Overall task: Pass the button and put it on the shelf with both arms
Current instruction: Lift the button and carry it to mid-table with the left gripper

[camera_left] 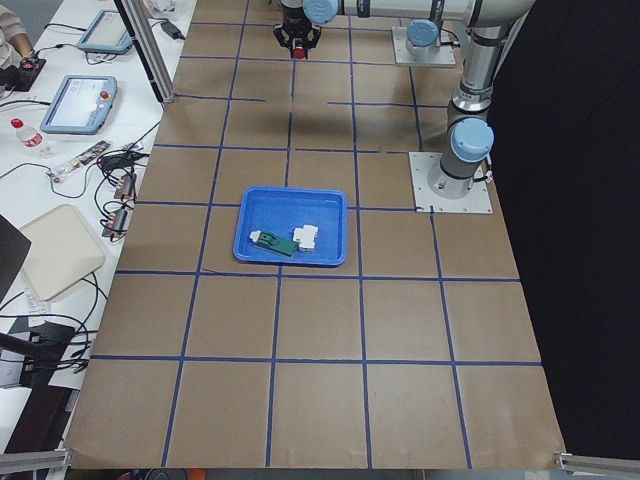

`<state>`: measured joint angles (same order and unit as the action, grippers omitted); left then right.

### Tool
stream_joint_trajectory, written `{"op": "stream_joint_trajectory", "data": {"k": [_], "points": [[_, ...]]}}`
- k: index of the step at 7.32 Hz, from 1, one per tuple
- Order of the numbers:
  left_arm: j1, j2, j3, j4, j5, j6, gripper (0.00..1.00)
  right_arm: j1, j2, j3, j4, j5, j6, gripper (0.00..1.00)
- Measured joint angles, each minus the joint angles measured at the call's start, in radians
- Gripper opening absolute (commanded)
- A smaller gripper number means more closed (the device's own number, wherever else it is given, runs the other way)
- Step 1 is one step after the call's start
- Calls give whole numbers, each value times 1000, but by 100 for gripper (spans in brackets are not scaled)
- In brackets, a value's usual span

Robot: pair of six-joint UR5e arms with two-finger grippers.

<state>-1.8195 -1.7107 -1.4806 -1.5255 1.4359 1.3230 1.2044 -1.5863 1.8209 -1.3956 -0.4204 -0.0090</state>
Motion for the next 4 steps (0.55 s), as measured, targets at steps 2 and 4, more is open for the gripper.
{"op": "stream_joint_trajectory", "data": {"k": [2, 4], "points": [[-40, 12, 10, -3, -14, -57, 0, -1, -1, 38, 0, 103, -27, 100], [-49, 17, 12, -2, -36, -76, 0, -2, -5, 92, 0, 127, -118, 100]]}}
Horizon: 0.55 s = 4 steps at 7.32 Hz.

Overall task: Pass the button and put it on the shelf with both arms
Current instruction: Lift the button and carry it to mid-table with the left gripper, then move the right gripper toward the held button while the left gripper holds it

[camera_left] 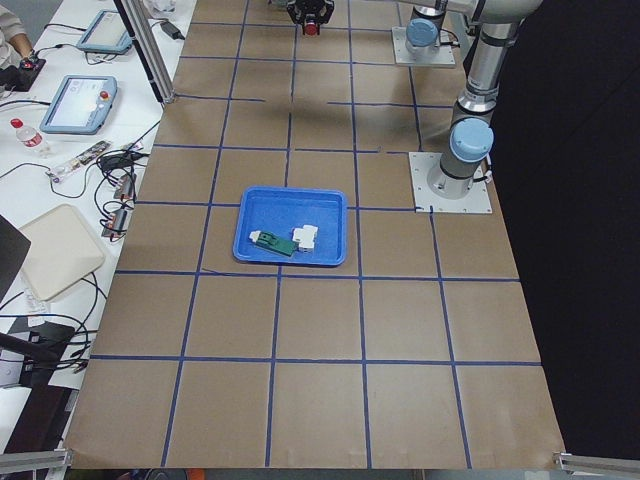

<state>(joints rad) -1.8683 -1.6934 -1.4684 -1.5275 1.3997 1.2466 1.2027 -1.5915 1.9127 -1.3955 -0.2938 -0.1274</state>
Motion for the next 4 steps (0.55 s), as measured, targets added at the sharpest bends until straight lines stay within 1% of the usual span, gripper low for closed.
{"op": "stream_joint_trajectory", "data": {"k": [4], "points": [[0, -11, 0, 5, -3, -5, 0, 12, -8, 51, 0, 68, -127, 100]]}}
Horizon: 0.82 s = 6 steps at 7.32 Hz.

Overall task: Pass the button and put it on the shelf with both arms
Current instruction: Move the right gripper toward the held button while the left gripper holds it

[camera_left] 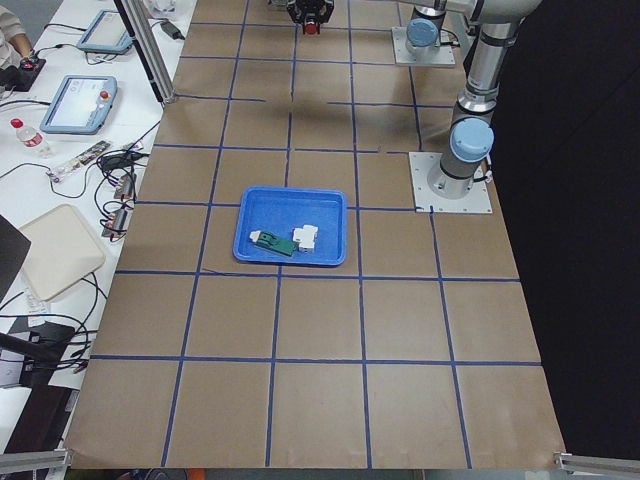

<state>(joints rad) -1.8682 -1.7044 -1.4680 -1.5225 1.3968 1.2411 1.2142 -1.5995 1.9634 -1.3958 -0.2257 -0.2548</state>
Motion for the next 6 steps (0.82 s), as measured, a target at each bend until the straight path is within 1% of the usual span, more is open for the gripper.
{"op": "stream_joint_trajectory", "data": {"k": [3, 6], "points": [[1, -3, 0, 1, 1, 0, 0, 53, 6, 22, -8, 7, -76, 100], [1, -8, 1, 2, 0, 0, 0, 114, 11, 32, -13, 9, -96, 100]]}}
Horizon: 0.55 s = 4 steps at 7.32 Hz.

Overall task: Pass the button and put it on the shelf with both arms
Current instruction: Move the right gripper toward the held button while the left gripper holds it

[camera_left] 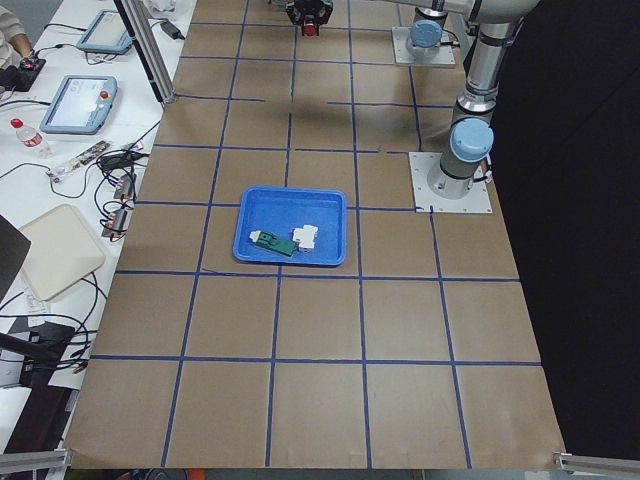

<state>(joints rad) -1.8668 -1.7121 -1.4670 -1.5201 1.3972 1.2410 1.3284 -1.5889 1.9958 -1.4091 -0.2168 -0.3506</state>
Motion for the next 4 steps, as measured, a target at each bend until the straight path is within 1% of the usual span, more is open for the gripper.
{"op": "stream_joint_trajectory", "data": {"k": [4], "points": [[0, -2, 0, 6, -1, 0, 0, 61, 32, 2, -1, -1, -27, 100]]}}
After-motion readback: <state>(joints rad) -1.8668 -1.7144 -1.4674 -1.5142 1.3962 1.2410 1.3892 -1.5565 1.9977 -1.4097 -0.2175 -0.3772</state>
